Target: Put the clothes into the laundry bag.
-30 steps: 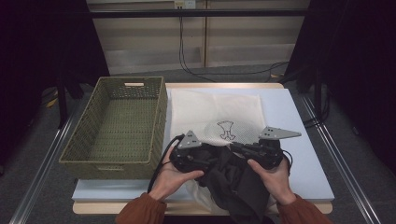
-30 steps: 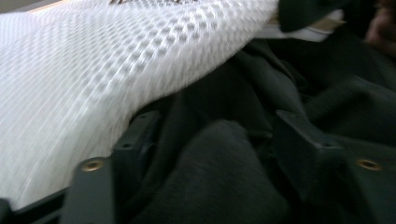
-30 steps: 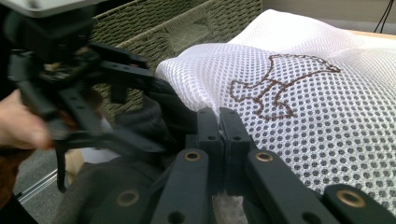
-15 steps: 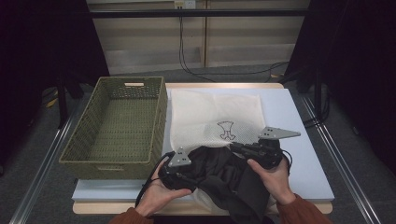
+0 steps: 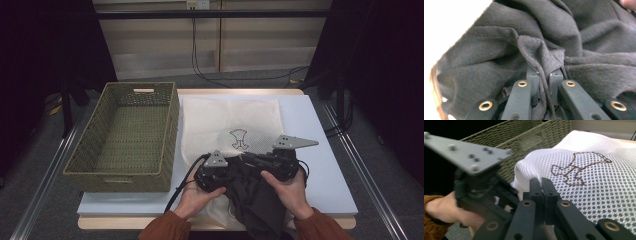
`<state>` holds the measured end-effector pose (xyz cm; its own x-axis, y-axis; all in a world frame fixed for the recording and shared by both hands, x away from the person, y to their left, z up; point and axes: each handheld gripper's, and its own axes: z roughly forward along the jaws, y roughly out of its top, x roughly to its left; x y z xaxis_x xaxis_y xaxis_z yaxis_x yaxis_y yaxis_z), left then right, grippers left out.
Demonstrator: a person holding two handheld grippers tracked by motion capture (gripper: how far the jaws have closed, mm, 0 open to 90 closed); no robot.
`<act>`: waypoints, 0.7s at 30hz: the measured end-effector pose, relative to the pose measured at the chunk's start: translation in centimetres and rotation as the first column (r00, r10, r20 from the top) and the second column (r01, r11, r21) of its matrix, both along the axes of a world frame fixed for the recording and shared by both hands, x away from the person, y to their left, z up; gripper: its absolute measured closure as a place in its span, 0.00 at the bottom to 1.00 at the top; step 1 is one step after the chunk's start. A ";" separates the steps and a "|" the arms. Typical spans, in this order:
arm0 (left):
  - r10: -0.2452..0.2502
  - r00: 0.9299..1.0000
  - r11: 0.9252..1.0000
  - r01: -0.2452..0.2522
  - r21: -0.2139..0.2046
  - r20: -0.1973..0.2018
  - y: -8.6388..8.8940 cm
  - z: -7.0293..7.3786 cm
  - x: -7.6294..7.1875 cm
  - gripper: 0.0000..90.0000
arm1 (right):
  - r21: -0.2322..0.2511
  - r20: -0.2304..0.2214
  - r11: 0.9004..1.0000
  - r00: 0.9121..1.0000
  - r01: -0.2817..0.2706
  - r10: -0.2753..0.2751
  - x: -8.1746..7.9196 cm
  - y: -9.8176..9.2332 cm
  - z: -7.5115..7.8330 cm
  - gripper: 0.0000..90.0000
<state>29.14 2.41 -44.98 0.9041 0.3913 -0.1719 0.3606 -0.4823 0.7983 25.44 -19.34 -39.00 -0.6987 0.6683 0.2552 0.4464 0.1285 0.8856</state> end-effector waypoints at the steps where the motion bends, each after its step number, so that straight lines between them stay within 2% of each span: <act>1: 0.009 1.000 1.000 -0.009 0.008 0.014 -0.3 0.1 0.4 0.93 | 0.000 0.000 1.000 1.000 -0.005 0.005 -0.1 0.0 0.1 0.99; 2: 0.027 0.999 0.999 -0.027 0.019 0.026 -0.5 0.1 0.7 0.93 | -0.002 0.005 1.000 1.000 -0.007 0.007 -0.1 0.1 0.3 0.99; 3: 0.043 0.999 0.999 -0.043 0.014 0.018 -0.6 0.2 1.2 0.93 | 0.007 0.011 1.000 1.000 -0.001 0.000 -0.3 0.1 0.6 0.99; 5: 0.079 0.996 0.996 -0.081 0.031 0.049 -1.0 0.4 1.6 0.93 | 0.016 0.021 1.000 1.000 -0.006 0.005 -0.4 -0.1 1.1 0.99; 7: 0.108 0.992 0.993 -0.111 0.035 0.065 -1.4 0.6 2.4 0.93 | 0.040 0.021 0.999 1.000 -0.008 0.007 -0.6 -0.2 1.5 0.99; 9: 0.129 0.988 0.990 -0.133 0.040 0.089 -1.5 0.6 2.8 0.93 | 0.035 0.029 0.999 1.000 -0.003 0.002 -0.8 -0.3 1.7 0.99; 11: 0.149 0.986 0.988 -0.151 0.027 0.069 -1.3 0.4 3.1 0.92 | 0.035 0.028 0.999 1.000 -0.004 0.003 -0.9 -0.5 1.8 0.99; 13: 0.155 0.985 0.986 -0.159 0.041 0.081 -1.1 0.1 3.1 0.91 | 0.020 0.021 1.000 1.000 -0.004 0.003 -0.8 -0.7 1.4 0.99; 15: 0.173 0.984 0.984 -0.175 0.030 0.051 -0.5 -0.3 3.2 0.89 | 0.009 0.006 1.000 1.000 0.001 -0.001 -0.6 -0.8 0.7 0.99; 16: 0.174 0.985 0.984 -0.174 0.019 0.021 -0.2 -0.3 3.2 0.87 | -0.005 -0.004 1.000 1.000 0.004 -0.004 -0.5 -0.9 0.2 0.99; 17: 0.169 0.986 0.985 -0.169 0.015 0.015 0.0 -0.1 3.0 0.86 | -0.014 -0.009 1.000 1.000 0.002 -0.002 -0.3 -1.0 -0.1 0.99; 18: 0.158 0.987 0.987 -0.159 0.020 0.040 0.2 0.2 2.8 0.85 | -0.009 -0.018 1.000 1.000 0.005 -0.005 -0.2 -1.0 -0.4 0.99; 20: 0.143 0.990 0.990 -0.143 0.000 0.016 0.8 0.6 2.5 0.79 | -0.012 -0.024 1.000 1.000 0.001 -0.002 0.0 -1.1 -0.7 0.98; 21: 0.132 0.991 0.991 -0.131 -0.005 0.028 1.0 0.8 2.3 0.75 | -0.011 -0.027 1.000 1.000 -0.001 0.000 0.1 -1.1 -0.7 0.98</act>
